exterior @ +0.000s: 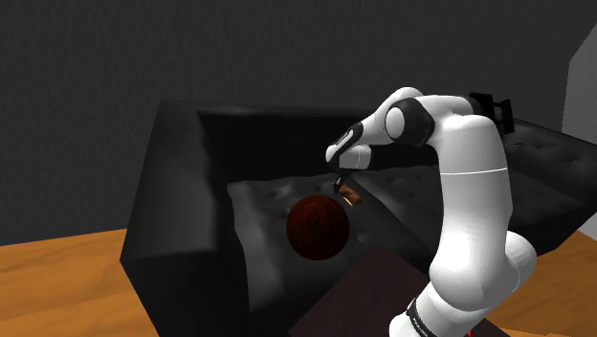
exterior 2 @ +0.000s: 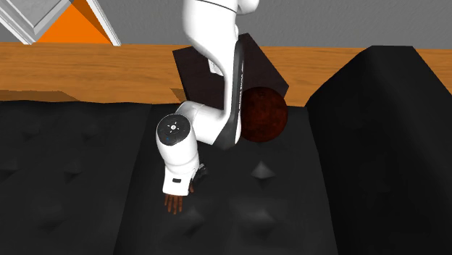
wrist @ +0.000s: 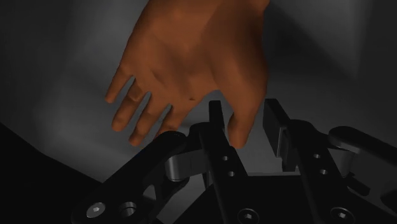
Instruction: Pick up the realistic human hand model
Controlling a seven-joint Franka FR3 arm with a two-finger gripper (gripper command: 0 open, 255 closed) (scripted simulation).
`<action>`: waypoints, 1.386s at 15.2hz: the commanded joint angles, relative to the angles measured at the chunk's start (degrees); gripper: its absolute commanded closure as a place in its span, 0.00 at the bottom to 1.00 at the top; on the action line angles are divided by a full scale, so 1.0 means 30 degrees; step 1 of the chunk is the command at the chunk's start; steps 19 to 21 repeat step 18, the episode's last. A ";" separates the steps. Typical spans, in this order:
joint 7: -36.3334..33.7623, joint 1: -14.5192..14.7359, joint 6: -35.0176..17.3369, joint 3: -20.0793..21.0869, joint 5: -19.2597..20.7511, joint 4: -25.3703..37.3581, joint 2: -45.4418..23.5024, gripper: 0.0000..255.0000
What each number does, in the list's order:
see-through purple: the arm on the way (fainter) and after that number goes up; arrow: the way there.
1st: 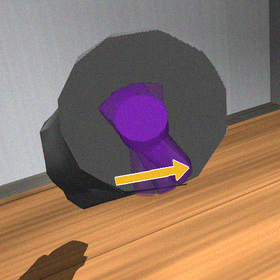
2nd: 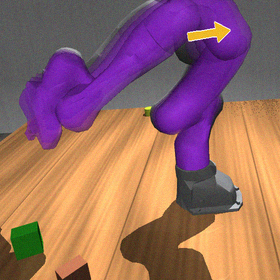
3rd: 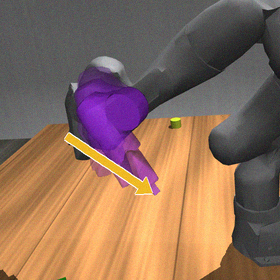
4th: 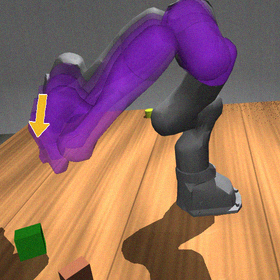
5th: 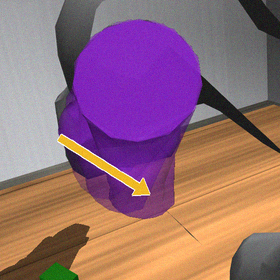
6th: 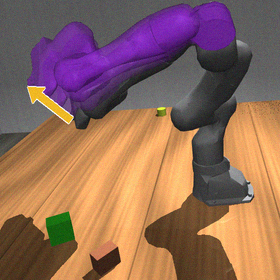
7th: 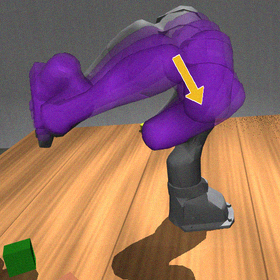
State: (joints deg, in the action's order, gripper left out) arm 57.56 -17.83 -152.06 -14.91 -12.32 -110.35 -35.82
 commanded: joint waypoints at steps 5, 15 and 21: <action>-0.0139 0.0205 0.0663 -0.0302 0.0278 -0.0226 0.0870 1.00; -0.0579 0.0695 0.2472 -0.0947 0.1024 -0.0311 0.2787 1.00; -0.0632 0.0744 0.2691 -0.1012 0.1114 -0.0295 0.2996 1.00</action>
